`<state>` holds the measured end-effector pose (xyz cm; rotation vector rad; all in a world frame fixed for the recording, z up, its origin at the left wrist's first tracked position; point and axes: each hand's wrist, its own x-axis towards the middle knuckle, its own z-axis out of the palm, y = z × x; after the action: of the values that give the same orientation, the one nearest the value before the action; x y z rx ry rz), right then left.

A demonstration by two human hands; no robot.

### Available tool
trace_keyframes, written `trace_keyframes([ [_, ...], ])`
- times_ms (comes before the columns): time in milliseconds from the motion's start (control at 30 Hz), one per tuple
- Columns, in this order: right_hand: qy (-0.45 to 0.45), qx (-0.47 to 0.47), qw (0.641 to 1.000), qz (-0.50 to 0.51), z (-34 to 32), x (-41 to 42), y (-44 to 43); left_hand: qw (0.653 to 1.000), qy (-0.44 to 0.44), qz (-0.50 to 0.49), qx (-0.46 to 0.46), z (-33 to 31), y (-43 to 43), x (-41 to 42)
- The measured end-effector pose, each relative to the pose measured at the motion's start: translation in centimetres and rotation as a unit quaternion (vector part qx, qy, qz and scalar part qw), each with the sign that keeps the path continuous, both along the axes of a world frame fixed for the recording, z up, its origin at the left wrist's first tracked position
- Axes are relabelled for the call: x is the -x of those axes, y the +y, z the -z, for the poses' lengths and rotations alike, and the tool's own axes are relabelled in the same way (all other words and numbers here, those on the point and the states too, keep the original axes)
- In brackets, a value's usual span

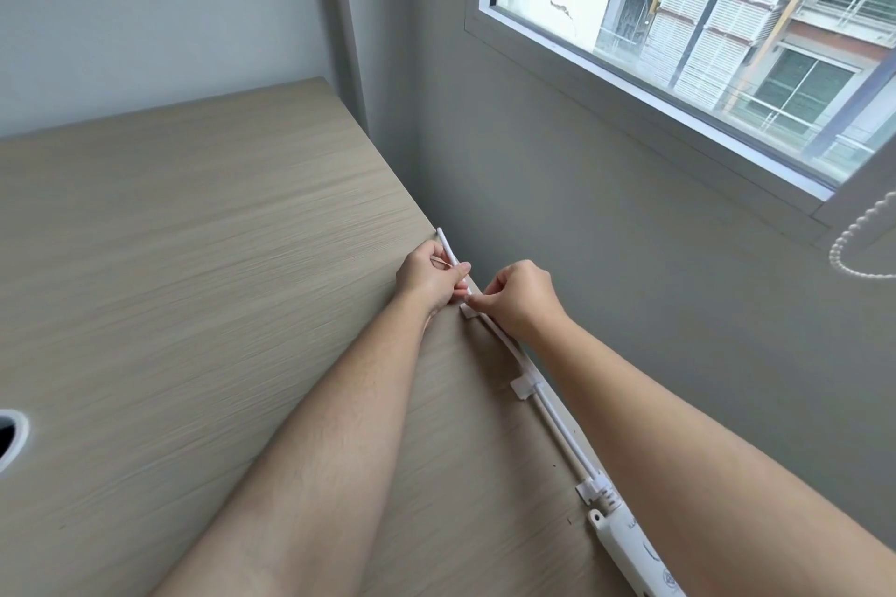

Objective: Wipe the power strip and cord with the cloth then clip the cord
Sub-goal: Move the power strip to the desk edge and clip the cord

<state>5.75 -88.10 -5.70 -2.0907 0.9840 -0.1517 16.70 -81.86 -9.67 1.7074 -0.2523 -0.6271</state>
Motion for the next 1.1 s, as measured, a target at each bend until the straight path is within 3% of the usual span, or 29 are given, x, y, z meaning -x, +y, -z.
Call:
trace_keyframes([
  [300, 0.005, -0.03, 0.999, 0.009, -1.0, 1.5, 1.0, 0.996, 0.071, -0.043, -0.028, -1.6, 2.6, 1.4],
  [433, 0.02, -0.024, 1.0, -0.003, -3.0, 4.9, 1.3, 0.997, 0.023, -0.042, -0.061, -2.8, 5.8, 4.5],
  [667, 0.018, -0.019, 0.999, 0.033, -6.2, 15.8, 2.9, 0.995, 0.0, 0.076, -0.071, -7.2, 9.4, 15.3],
  [900, 0.066, -0.038, 0.991, 0.11, -4.8, 28.5, 6.7, 0.978, 0.102, 0.147, -0.111, -5.2, 11.9, 25.6],
  [1100, 0.058, -0.06, 0.99, 0.11, -3.1, 32.6, 8.4, 0.973, 0.16, 0.123, -0.117, -2.8, 12.7, 31.9],
])
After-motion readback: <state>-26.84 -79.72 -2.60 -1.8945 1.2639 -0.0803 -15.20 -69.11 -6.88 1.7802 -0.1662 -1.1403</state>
